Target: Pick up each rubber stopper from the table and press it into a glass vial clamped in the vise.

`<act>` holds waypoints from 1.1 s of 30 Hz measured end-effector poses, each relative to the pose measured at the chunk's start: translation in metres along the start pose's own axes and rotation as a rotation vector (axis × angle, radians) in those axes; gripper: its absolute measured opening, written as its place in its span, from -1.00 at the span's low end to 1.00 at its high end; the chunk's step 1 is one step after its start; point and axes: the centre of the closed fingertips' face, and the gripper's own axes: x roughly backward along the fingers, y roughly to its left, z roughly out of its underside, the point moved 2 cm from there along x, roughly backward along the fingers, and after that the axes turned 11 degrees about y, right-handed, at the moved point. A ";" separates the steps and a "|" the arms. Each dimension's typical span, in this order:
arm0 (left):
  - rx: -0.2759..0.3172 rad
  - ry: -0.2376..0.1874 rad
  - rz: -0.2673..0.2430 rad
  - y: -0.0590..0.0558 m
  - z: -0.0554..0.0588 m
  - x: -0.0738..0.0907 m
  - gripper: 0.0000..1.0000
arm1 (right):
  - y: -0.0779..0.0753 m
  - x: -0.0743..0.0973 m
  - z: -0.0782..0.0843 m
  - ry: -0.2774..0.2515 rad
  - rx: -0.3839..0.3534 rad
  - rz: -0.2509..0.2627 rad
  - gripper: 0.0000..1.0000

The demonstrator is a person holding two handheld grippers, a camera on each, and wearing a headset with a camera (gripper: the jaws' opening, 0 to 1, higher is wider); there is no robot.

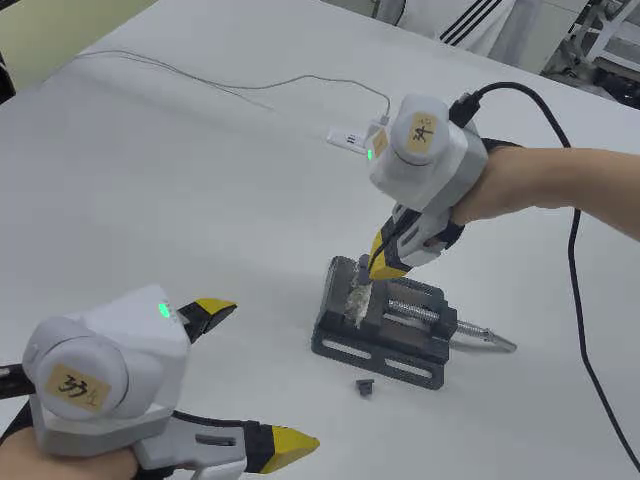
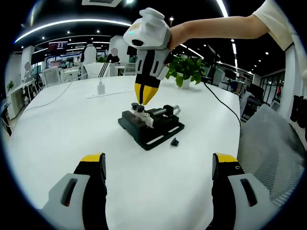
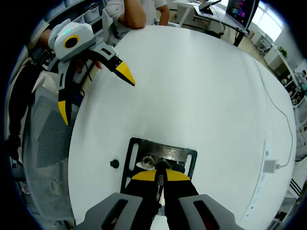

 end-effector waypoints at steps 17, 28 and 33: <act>0.012 0.010 0.008 -0.002 0.005 -0.003 0.80 | -0.009 -0.005 0.000 -0.008 -0.004 -0.005 -1.00; 0.019 0.016 0.016 -0.004 0.007 -0.005 0.78 | -0.012 -0.007 0.002 -0.019 -0.004 -0.016 -1.00; 0.021 0.016 0.021 -0.004 0.007 -0.005 0.77 | -0.011 -0.008 0.002 -0.002 0.039 0.001 -1.00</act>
